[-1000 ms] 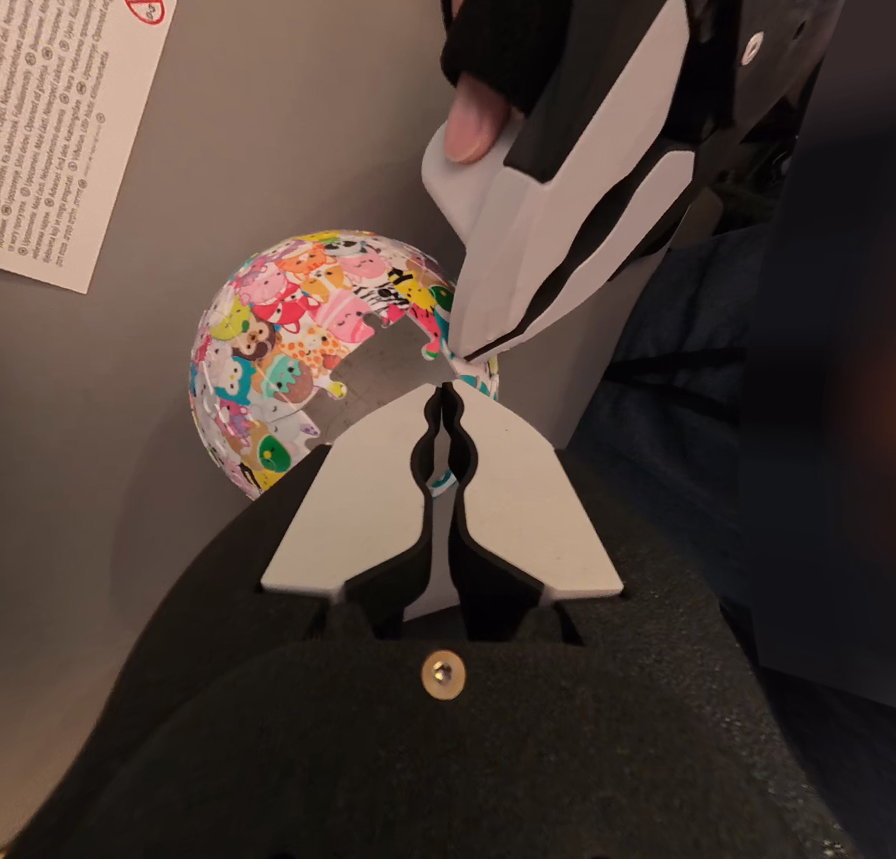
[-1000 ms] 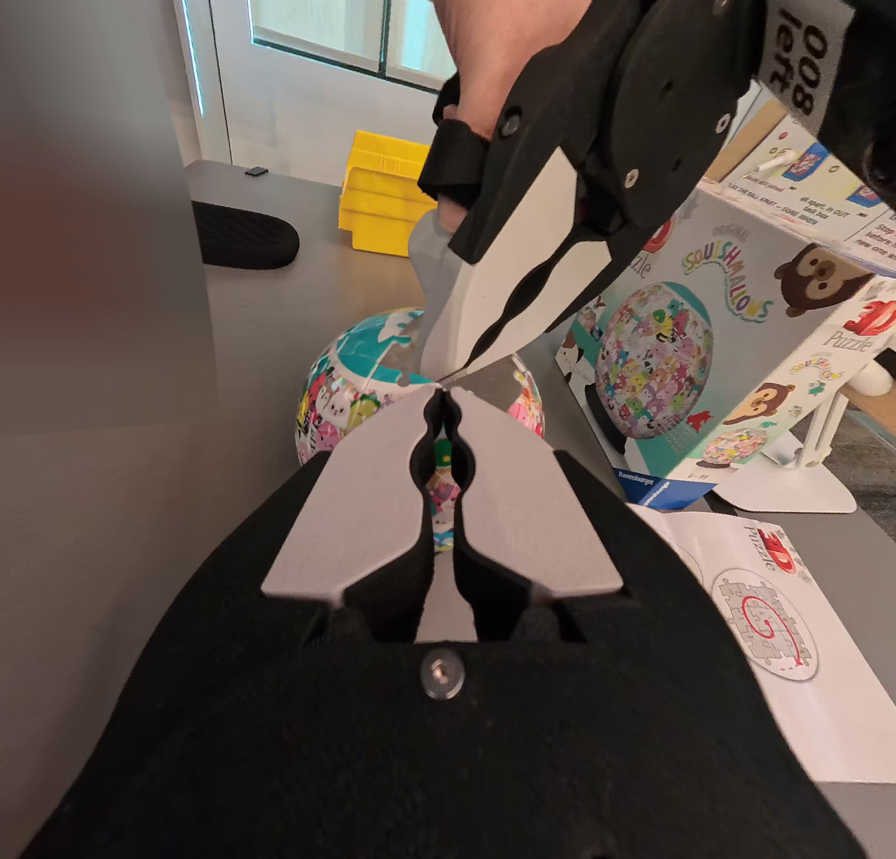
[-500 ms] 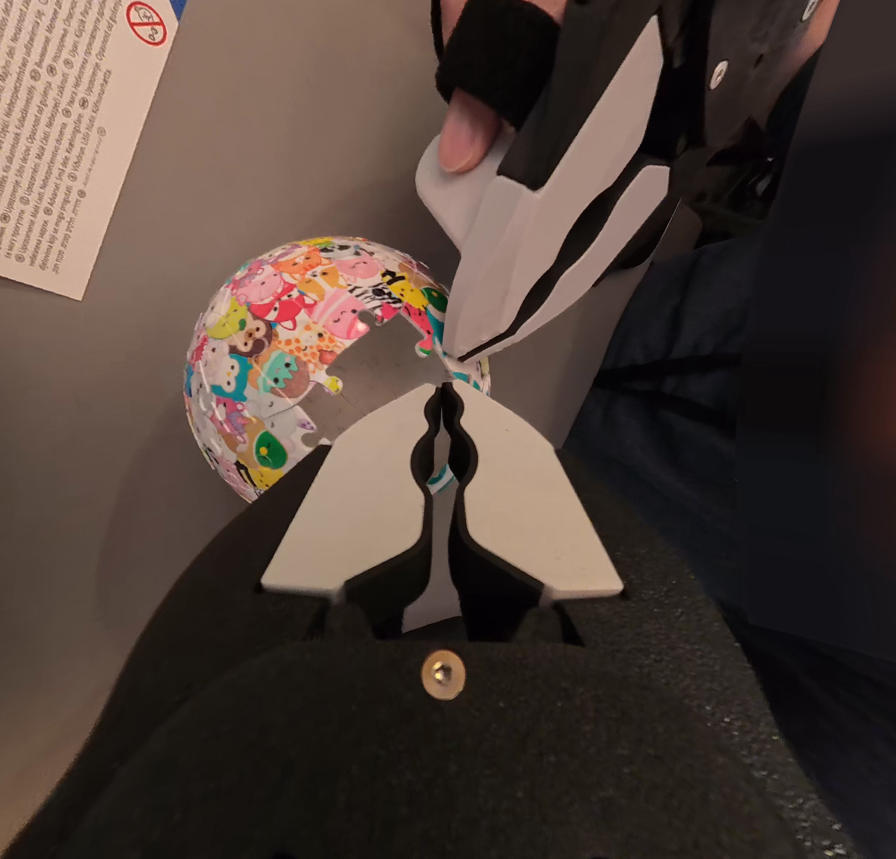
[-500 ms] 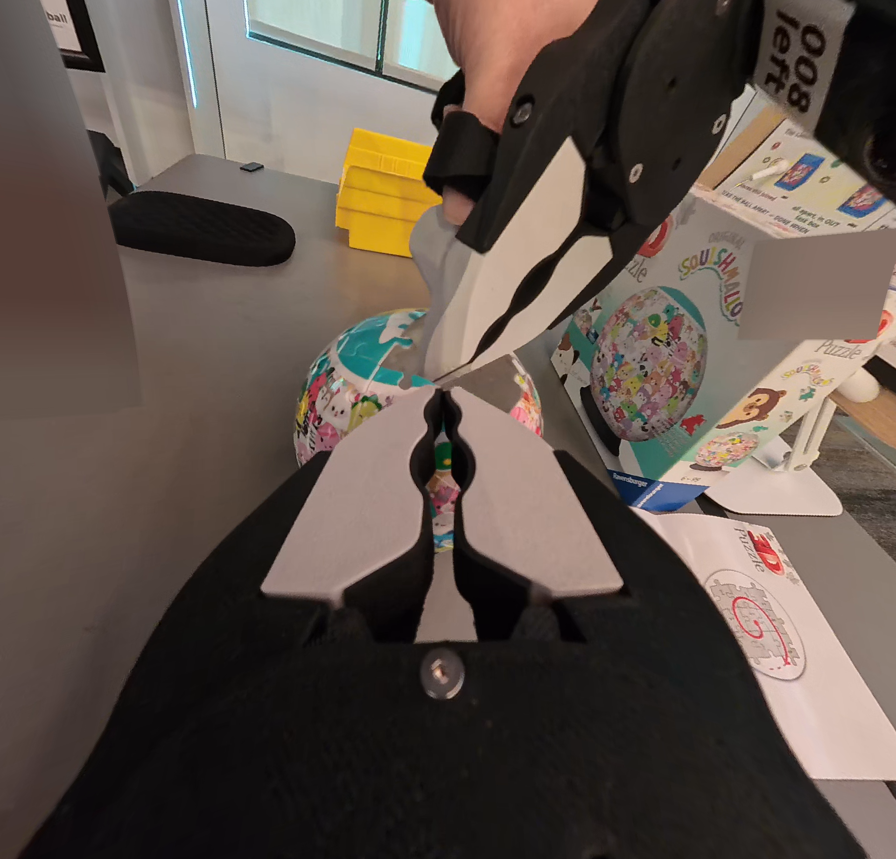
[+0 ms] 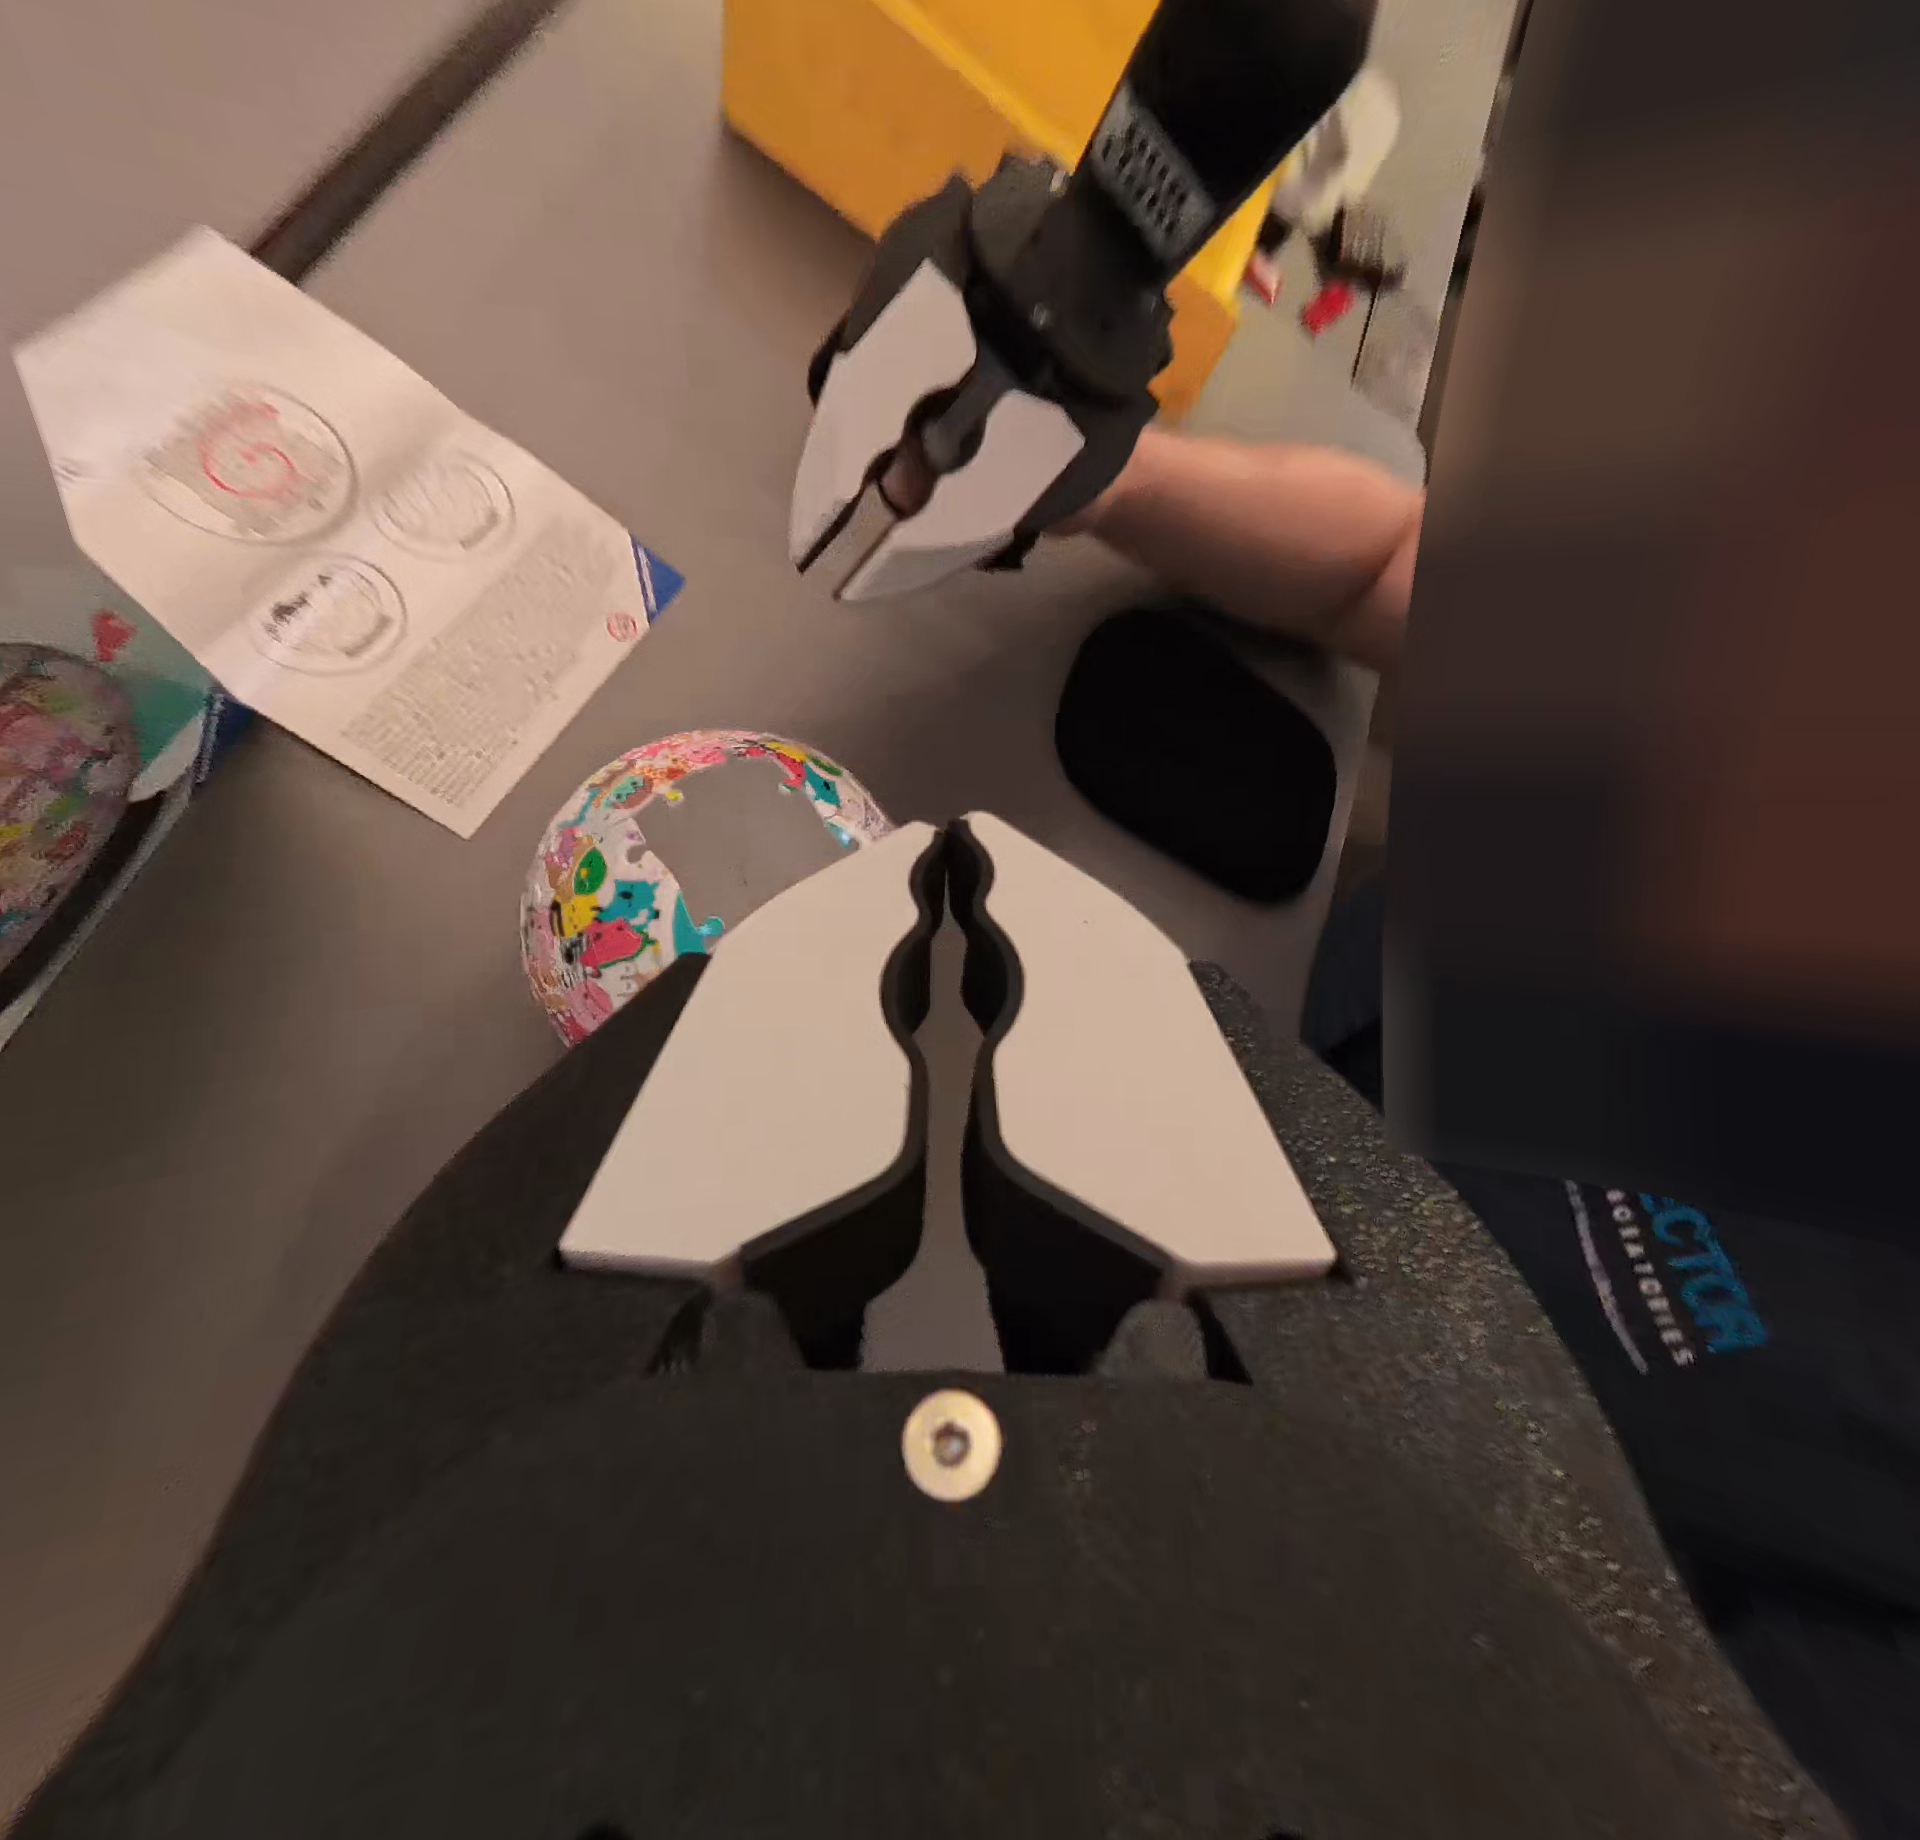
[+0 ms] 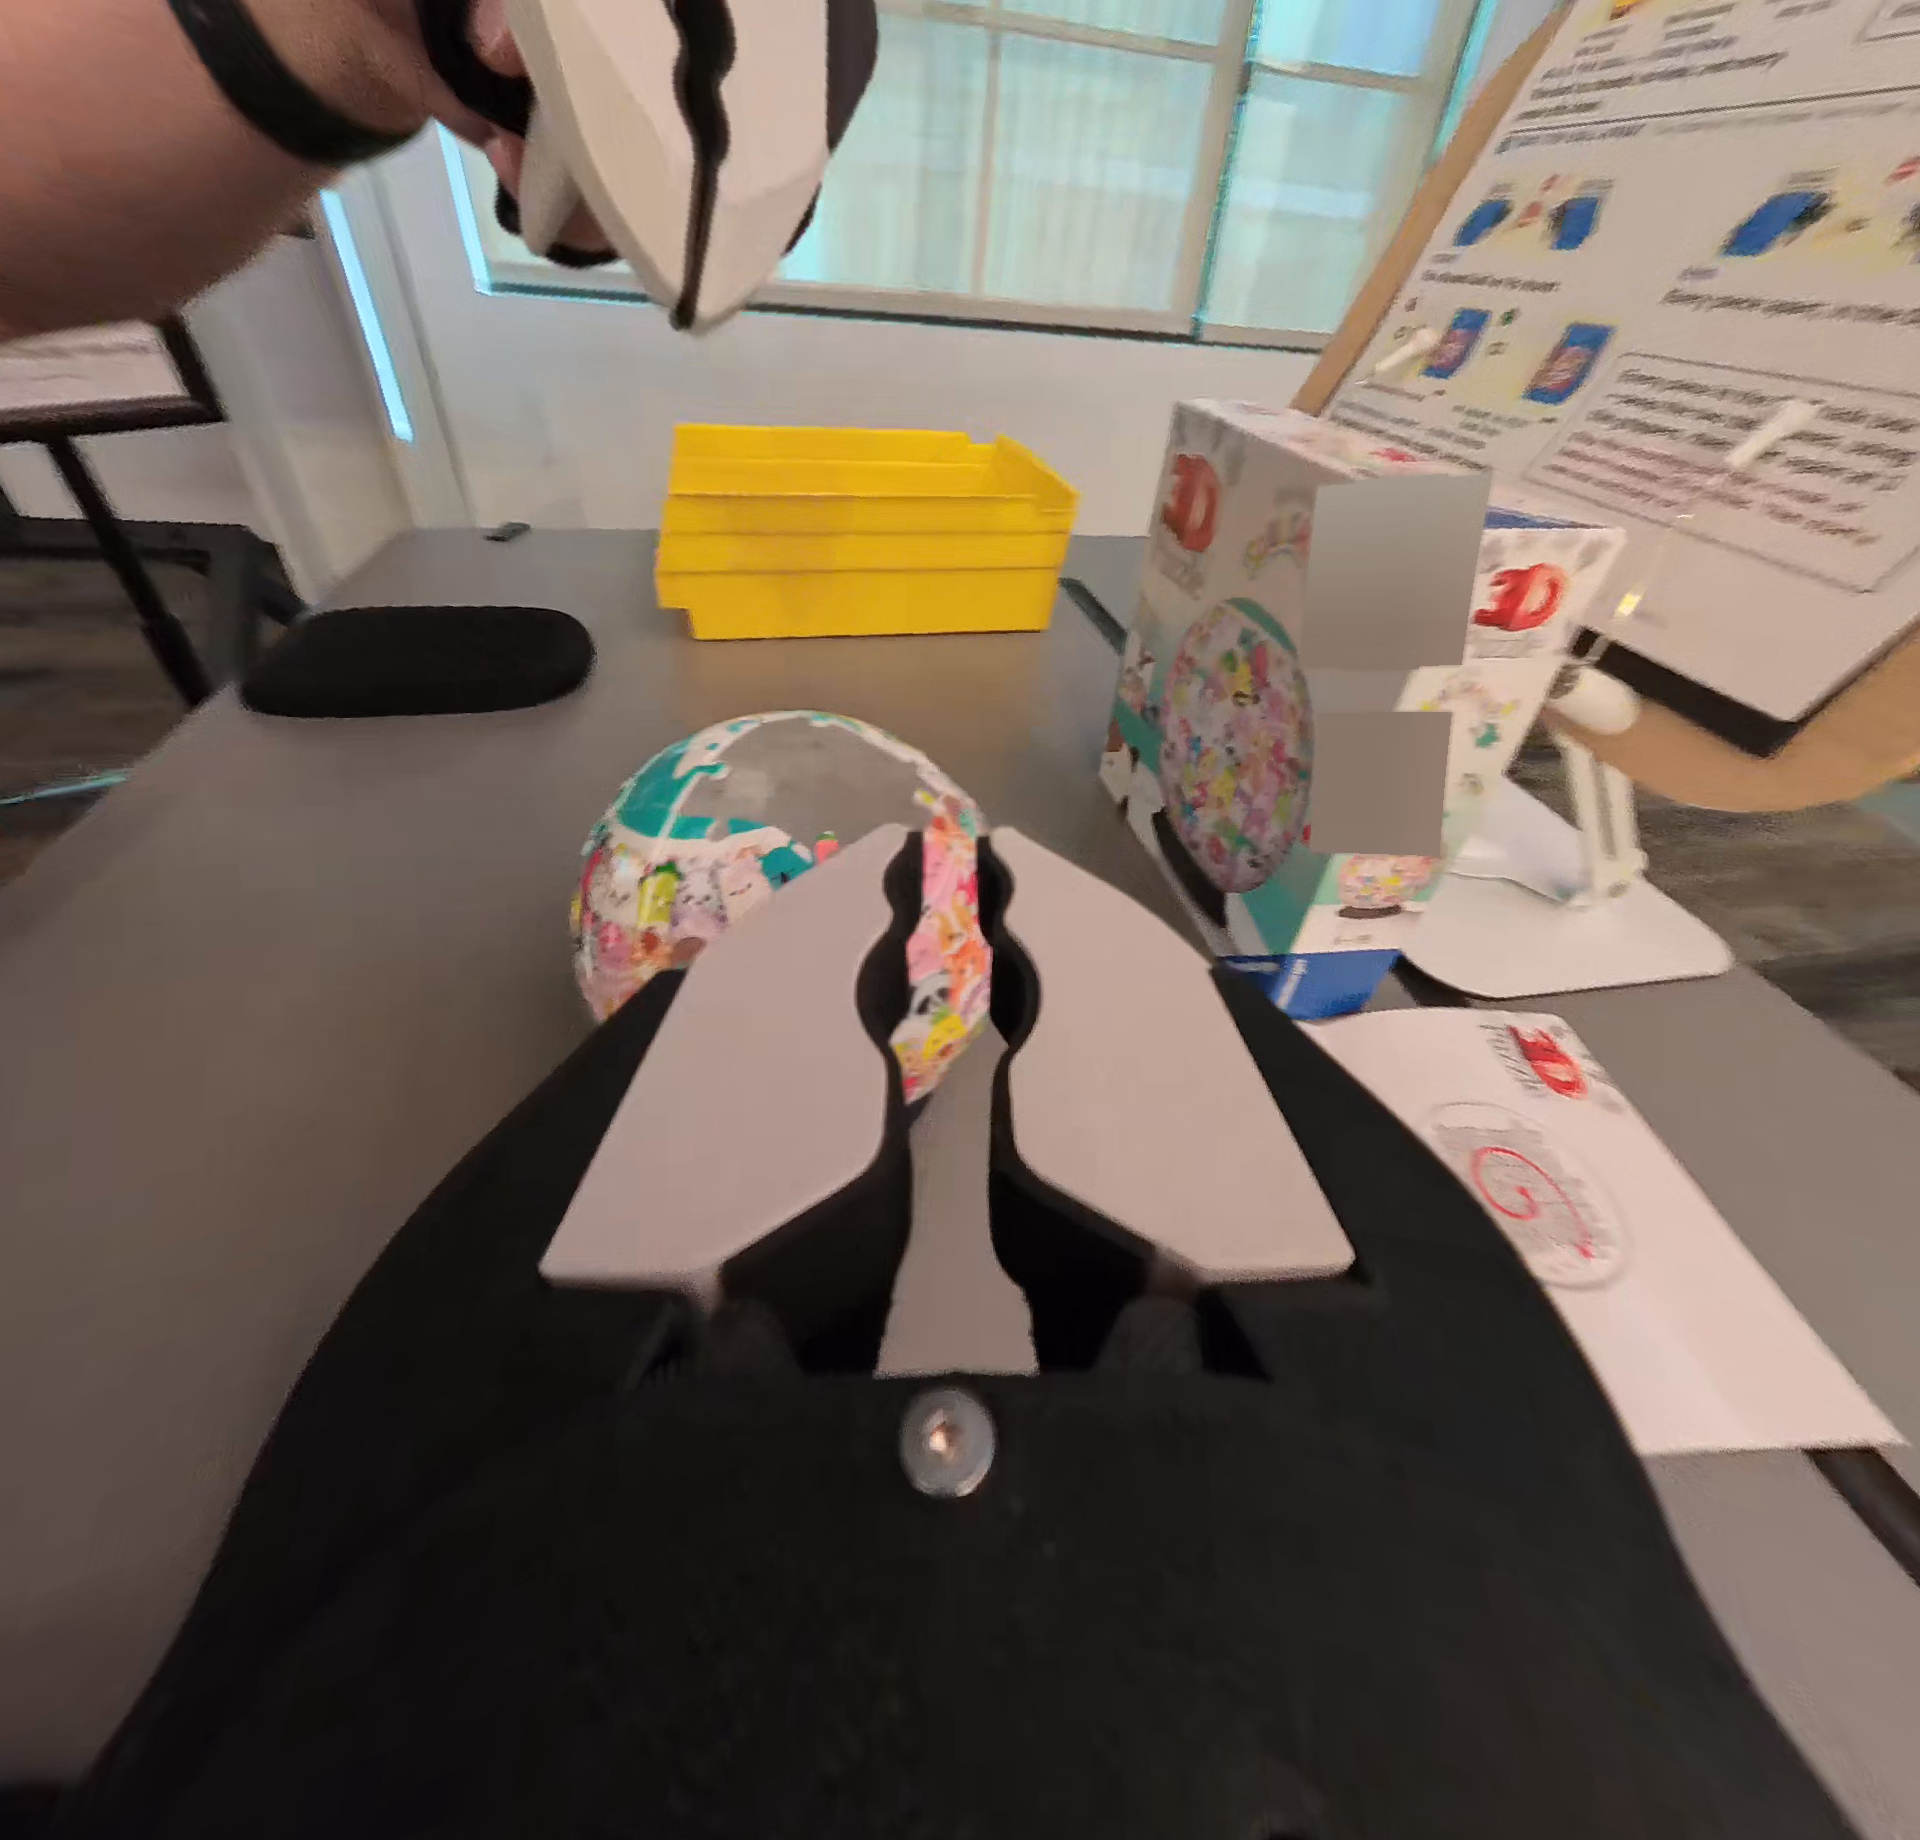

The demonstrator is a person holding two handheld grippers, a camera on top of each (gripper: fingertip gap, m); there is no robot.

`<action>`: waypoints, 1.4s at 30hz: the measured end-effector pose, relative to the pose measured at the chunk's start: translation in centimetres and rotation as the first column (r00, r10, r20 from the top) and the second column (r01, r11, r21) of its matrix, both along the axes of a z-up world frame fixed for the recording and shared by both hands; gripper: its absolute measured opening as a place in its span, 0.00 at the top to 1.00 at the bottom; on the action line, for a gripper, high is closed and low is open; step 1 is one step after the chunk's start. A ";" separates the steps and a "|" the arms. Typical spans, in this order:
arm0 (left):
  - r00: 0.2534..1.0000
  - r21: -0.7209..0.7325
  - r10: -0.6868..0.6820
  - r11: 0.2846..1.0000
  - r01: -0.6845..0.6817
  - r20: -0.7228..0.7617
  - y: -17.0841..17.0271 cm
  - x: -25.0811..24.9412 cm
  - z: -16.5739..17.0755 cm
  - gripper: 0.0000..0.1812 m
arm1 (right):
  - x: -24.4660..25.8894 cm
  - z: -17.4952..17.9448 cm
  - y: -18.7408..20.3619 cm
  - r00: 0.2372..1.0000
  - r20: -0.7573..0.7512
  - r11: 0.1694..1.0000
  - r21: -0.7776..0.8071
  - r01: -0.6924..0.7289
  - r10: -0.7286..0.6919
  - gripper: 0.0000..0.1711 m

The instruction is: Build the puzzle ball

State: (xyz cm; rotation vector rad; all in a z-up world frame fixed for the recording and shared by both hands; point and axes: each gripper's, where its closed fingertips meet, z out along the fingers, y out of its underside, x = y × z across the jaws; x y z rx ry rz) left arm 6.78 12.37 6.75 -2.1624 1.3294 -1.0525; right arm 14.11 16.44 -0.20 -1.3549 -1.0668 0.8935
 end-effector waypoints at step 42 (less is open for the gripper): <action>0.837 0.731 0.547 0.571 -0.372 -0.001 -0.8 0.7 -9.9 0.95 | -4.3 -3.4 -6.7 -0.010 0.489 0.385 -0.699 -0.602 0.872 0.66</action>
